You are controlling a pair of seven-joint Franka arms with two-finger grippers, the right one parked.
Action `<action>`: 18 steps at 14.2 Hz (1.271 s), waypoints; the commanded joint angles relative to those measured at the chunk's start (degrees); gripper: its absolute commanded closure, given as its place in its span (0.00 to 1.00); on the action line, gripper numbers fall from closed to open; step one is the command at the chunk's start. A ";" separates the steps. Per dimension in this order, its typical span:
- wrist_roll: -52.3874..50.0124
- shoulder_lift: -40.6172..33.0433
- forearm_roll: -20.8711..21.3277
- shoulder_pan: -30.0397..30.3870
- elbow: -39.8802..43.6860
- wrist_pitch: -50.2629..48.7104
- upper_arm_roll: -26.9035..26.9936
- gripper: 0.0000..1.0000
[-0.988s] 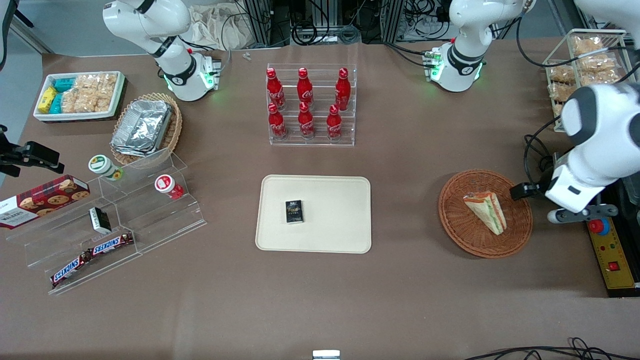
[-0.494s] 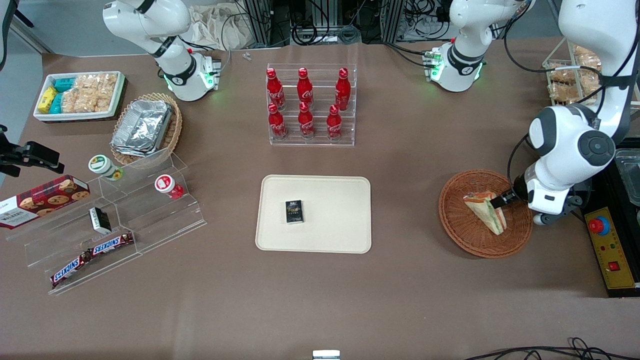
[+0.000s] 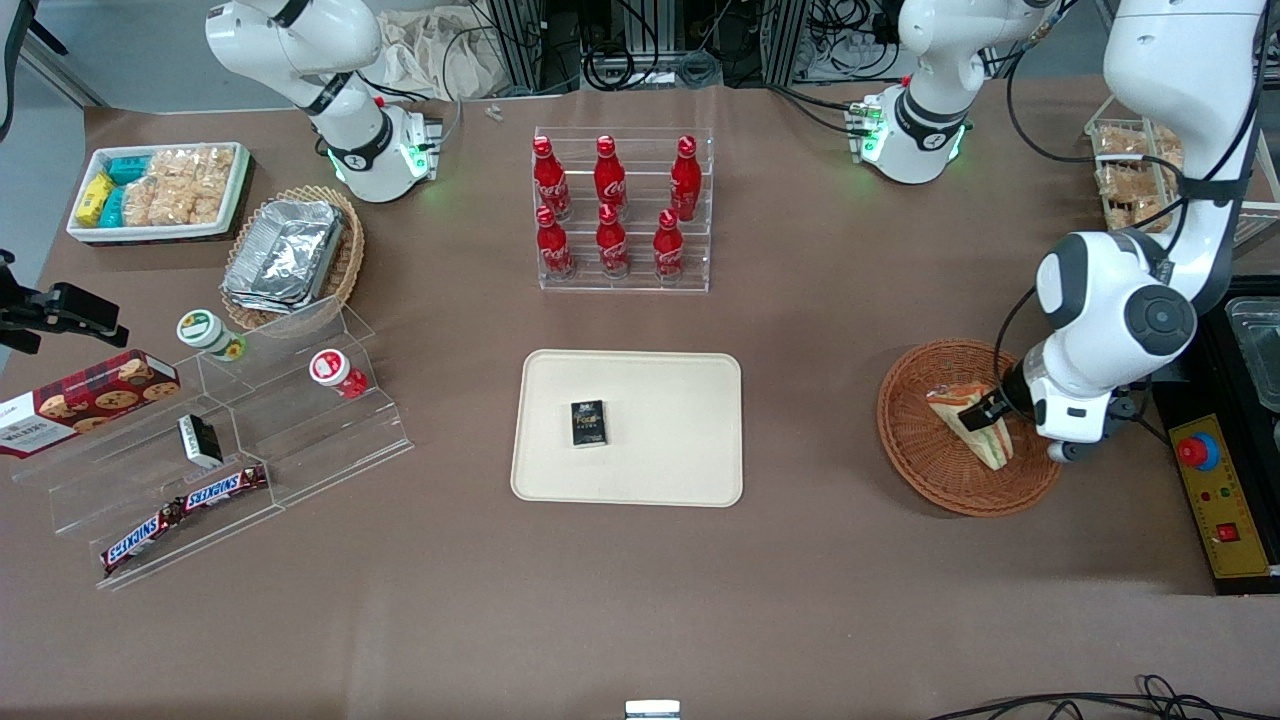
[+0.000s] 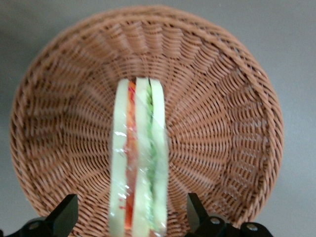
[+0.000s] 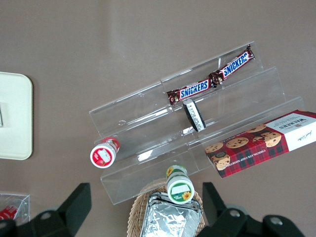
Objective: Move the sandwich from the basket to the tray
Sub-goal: 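Lower the left gripper and close it on the sandwich, then lift the sandwich and carry it toward the cream tray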
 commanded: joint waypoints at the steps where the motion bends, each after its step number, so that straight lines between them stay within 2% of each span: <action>1: -2.40 1.83 1.00 -0.99 2.15 -2.72 0.20 0.01; 4: -2.40 3.50 1.87 -0.90 2.06 -2.46 0.38 0.02; 5: -2.40 3.51 3.10 -0.90 2.15 -2.46 0.38 0.06; 7: -2.05 3.51 4.86 -0.82 2.41 -2.54 0.38 0.46; 10: 0.67 3.07 4.87 -0.38 2.85 -3.16 0.29 0.67; 11: 1.55 3.07 4.87 -0.46 3.20 -3.33 0.29 0.69; 12: 1.56 2.98 4.87 -0.38 3.81 -4.21 0.29 0.79; 13: 1.73 2.89 4.78 -0.46 4.86 -6.39 0.29 0.95; 14: 1.82 2.72 4.78 -0.55 6.70 -9.63 0.20 1.00; 16: 2.00 2.37 4.69 -1.17 12.31 -18.14 -0.24 1.00; 18: 4.44 2.01 4.87 -1.17 20.56 -29.38 -3.73 1.00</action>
